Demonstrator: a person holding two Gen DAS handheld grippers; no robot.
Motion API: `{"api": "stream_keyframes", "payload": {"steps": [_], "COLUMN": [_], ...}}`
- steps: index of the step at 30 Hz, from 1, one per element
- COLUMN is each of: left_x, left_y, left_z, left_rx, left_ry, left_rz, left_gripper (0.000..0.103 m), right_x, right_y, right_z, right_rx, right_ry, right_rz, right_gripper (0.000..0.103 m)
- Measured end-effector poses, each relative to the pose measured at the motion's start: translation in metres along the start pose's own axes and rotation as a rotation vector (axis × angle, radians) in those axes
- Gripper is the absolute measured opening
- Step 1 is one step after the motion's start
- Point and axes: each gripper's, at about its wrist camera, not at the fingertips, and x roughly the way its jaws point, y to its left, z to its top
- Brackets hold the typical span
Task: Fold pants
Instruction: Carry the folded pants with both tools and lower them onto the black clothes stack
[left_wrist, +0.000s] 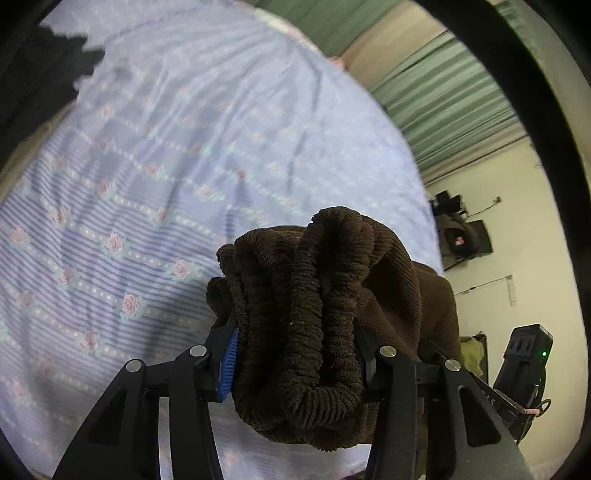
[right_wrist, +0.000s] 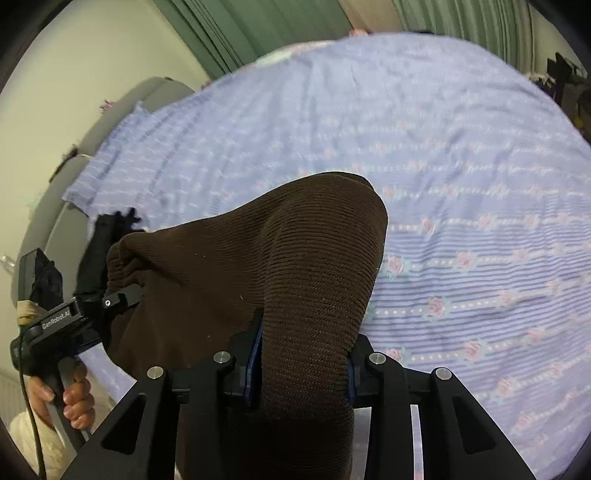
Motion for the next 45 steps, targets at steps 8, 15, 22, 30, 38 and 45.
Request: {"api": "stream_keyframes", "payload": {"steps": [8,15,22,30,38,45], "left_x": [-0.110,-0.203,-0.265,-0.341,-0.398,-0.393], "left_y": [-0.048,-0.066,-0.010,0.109,0.201,0.263], "left_z": [-0.021,-0.041,-0.033,0.027,0.089,0.143], "left_rx": [0.042,0.058,0.065,0.133,0.139,0.077], "left_ry": [-0.195,-0.363,-0.441,-0.408,-0.376,-0.362], "left_rz": [-0.033,-0.005,0.003,0.005,0.027,0.007], "left_gripper": [0.047,0.047,0.047,0.047,0.047,0.047], "right_x": [-0.103,-0.146,-0.136,-0.081,-0.027,0.018], "right_y": [0.043,0.086,0.165,0.293,0.406,0.460], "right_z": [0.004,0.009,0.000,-0.029,-0.028,-0.002], "right_rx": [-0.110,-0.180,-0.228,-0.147,-0.122,-0.129], "right_ry": [-0.144,-0.215,-0.218,-0.236,-0.196,-0.175], "right_rz": [0.086,0.207,0.243,0.283,0.286,0.267], "right_gripper": [0.035,0.035,0.035,0.035,0.035,0.035]}}
